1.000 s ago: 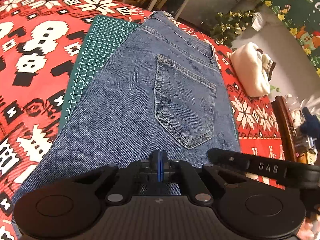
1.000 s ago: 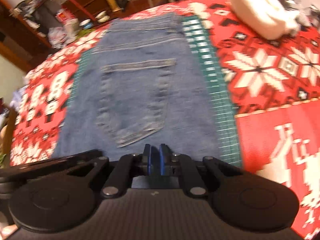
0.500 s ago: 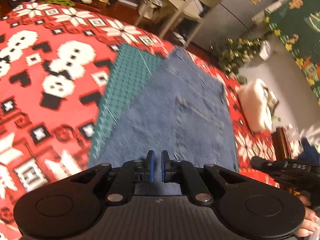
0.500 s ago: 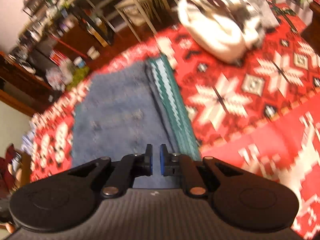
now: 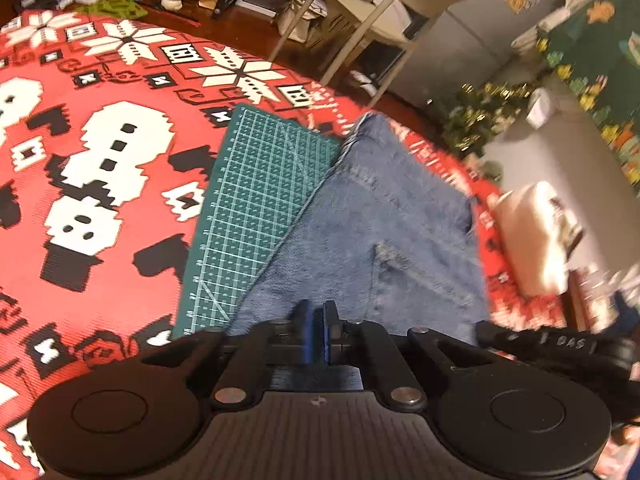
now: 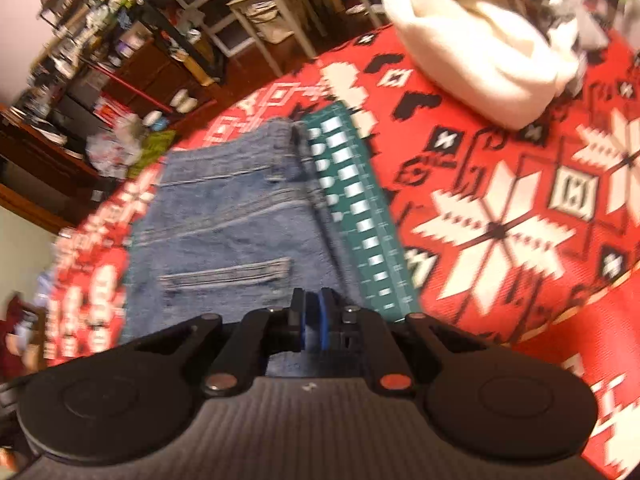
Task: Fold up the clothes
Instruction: 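Hold both closed grippers on the shorts near the waistband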
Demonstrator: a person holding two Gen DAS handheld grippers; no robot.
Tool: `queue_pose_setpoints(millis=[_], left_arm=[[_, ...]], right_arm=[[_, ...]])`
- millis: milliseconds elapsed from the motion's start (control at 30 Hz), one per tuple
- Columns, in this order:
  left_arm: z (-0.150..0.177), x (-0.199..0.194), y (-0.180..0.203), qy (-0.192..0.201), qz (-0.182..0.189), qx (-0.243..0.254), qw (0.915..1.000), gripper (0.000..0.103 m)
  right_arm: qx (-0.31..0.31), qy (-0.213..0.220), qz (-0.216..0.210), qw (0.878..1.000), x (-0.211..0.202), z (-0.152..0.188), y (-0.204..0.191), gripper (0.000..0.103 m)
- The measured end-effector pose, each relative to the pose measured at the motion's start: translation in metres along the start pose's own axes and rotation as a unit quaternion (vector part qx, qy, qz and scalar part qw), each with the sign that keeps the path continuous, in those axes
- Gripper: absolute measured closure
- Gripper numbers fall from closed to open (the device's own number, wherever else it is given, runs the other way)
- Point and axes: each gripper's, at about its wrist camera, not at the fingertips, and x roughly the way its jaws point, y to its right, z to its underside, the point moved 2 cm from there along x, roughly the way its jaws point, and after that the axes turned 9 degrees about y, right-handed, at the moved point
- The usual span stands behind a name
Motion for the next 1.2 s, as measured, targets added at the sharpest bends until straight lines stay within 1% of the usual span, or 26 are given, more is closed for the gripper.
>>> queue_pose_setpoints(millis=[33, 67, 100, 133, 167, 200, 300, 367, 433, 467, 500, 567, 633, 667, 767, 900, 967, 1033, 1100, 1133, 1200], left_arm=[[-0.001, -0.001, 0.001, 0.0, -0.009, 0.007, 0.9999, 0.1], [-0.002, -0.003, 0.003, 0.002, -0.017, 0.014, 0.9998, 0.1], [-0.003, -0.005, 0.004, 0.005, -0.025, 0.02, 0.9995, 0.1], [-0.003, -0.008, 0.006, 0.011, -0.031, 0.026, 0.9991, 0.1], [-0.003, -0.011, 0.007, 0.017, -0.038, 0.032, 0.9987, 0.1], [-0.004, -0.014, 0.008, 0.02, -0.035, 0.032, 0.9987, 0.098], [-0.006, -0.017, 0.008, 0.016, 0.011, 0.014, 0.9997, 0.098], [-0.002, -0.013, 0.011, 0.004, 0.03, 0.011, 0.9995, 0.098], [0.003, -0.008, 0.018, -0.007, 0.02, 0.03, 0.9993, 0.098], [0.005, -0.005, 0.022, -0.011, 0.012, 0.041, 0.999, 0.098], [0.008, -0.002, 0.024, -0.013, -0.001, 0.053, 0.9985, 0.098], [0.01, -0.001, 0.021, -0.015, -0.011, 0.054, 0.9984, 0.099], [0.011, 0.0, 0.017, -0.015, -0.016, 0.05, 0.9985, 0.1], [0.012, -0.001, 0.015, -0.015, -0.019, 0.048, 0.9986, 0.1], [0.014, -0.006, 0.009, -0.014, -0.024, 0.046, 0.9986, 0.1], [0.016, -0.017, 0.003, -0.013, -0.036, 0.046, 0.9982, 0.1], [0.017, -0.02, 0.002, -0.013, -0.044, 0.05, 0.9977, 0.1], [0.019, -0.023, -0.003, -0.015, -0.053, 0.05, 0.9972, 0.1], [0.021, -0.027, -0.007, -0.016, -0.062, 0.049, 0.9967, 0.1], [0.022, -0.03, -0.01, -0.014, -0.067, 0.051, 0.9963, 0.1], [0.022, -0.034, -0.014, -0.014, -0.07, 0.049, 0.9962, 0.1]], right_arm=[[-0.017, 0.0, 0.018, 1.0, 0.003, 0.0, -0.001, 0.102], [-0.032, -0.002, 0.034, 0.999, 0.003, 0.0, -0.003, 0.102], [-0.039, 0.0, 0.049, 0.998, 0.002, 0.0, -0.005, 0.095], [-0.044, 0.001, 0.06, 0.997, 0.001, -0.001, -0.006, 0.095], [-0.039, 0.002, 0.047, 0.998, -0.001, -0.001, -0.006, 0.095], [-0.033, 0.002, 0.034, 0.999, -0.004, -0.002, -0.006, 0.095], [-0.024, -0.003, -0.01, 1.0, -0.011, -0.001, -0.015, 0.095], [-0.025, -0.013, -0.04, 0.999, -0.012, 0.004, -0.025, 0.095], [-0.036, -0.029, -0.063, 0.997, -0.012, 0.012, -0.04, 0.095], [-0.047, -0.036, -0.065, 0.996, -0.01, 0.017, -0.046, 0.095], [-0.061, -0.041, -0.059, 0.996, -0.008, 0.022, -0.053, 0.095], [-0.092, -0.043, -0.037, 0.994, -0.003, 0.032, -0.061, 0.095], [-0.108, -0.041, -0.021, 0.993, -0.001, 0.037, -0.061, 0.103], [-0.113, -0.04, -0.015, 0.993, -0.001, 0.039, -0.06, 0.103], [-0.104, -0.045, -0.009, 0.994, -0.006, 0.04, -0.053, 0.103], [-0.094, -0.047, 0.02, 0.994, -0.016, 0.042, -0.033, 0.103], [-0.085, -0.049, 0.023, 0.995, -0.022, 0.043, -0.021, 0.103], [-0.053, -0.056, 0.017, 0.997, -0.026, 0.04, -0.01, 0.103], [-0.046, -0.053, 0.021, 0.997, -0.03, 0.041, -0.005, 0.103], [-0.047, -0.051, 0.026, 0.997, -0.033, 0.041, -0.004, 0.103], [-0.061, -0.047, 0.058, 0.995, -0.035, 0.043, 0.0, 0.103]])
